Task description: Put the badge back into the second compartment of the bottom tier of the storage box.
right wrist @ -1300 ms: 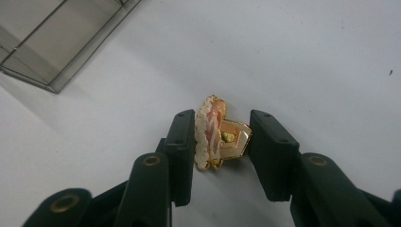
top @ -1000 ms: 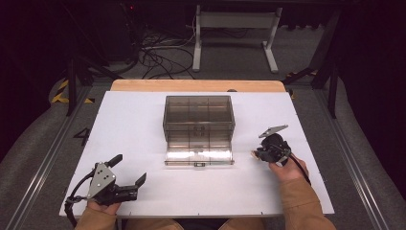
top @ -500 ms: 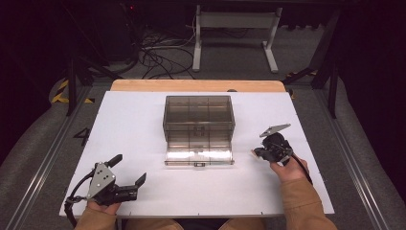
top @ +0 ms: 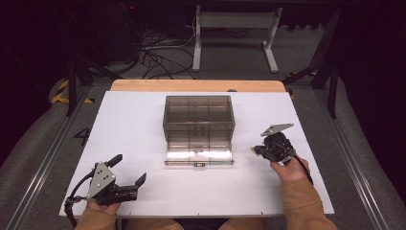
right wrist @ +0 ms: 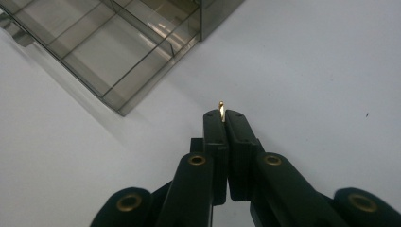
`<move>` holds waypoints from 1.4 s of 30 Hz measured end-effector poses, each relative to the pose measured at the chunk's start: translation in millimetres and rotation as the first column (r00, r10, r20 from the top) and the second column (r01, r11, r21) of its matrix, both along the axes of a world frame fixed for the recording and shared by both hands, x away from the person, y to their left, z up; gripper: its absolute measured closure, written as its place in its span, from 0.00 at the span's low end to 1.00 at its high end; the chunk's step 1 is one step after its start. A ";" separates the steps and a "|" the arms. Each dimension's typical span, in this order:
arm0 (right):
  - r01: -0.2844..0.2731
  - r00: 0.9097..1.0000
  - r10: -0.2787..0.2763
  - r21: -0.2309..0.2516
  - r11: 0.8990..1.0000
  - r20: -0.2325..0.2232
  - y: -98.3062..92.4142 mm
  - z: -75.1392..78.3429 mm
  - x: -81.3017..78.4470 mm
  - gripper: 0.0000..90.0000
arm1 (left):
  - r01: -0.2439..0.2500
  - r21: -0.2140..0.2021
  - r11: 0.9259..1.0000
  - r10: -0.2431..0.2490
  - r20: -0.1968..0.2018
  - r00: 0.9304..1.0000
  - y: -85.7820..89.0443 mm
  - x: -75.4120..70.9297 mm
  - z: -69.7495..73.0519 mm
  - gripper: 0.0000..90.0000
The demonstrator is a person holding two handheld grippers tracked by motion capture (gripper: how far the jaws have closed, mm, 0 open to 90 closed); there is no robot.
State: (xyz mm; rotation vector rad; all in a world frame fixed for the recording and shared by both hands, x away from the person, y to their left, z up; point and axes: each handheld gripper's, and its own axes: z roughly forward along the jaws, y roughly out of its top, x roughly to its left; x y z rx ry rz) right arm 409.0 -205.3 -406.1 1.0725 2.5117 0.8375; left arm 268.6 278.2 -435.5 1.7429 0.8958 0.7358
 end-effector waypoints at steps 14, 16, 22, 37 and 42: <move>-0.023 0.997 0.020 0.043 0.999 0.075 2.0 14.4 -9.3 0.99 | -0.001 -0.001 1.000 0.001 -0.001 1.000 -0.4 0.1 -0.2 0.03; -0.023 0.997 0.019 0.044 0.999 0.076 2.4 14.9 -9.8 0.99 | -0.001 -0.001 1.000 0.001 -0.001 1.000 -0.5 0.2 -0.2 0.03; -0.033 0.996 0.029 0.055 0.998 0.084 4.5 17.0 -11.7 0.99 | -0.001 0.000 1.000 0.001 0.000 1.000 -0.5 0.3 -0.2 0.03; -0.089 0.990 0.076 0.109 0.990 0.116 17.3 28.1 -16.1 0.98 | -0.003 0.003 1.000 0.003 -0.001 1.000 -0.7 0.3 -0.2 0.03; -0.126 0.986 0.112 0.121 0.985 0.120 31.0 31.5 -15.9 0.98 | -0.005 0.001 1.000 0.005 0.001 1.000 -1.9 0.5 -0.4 0.03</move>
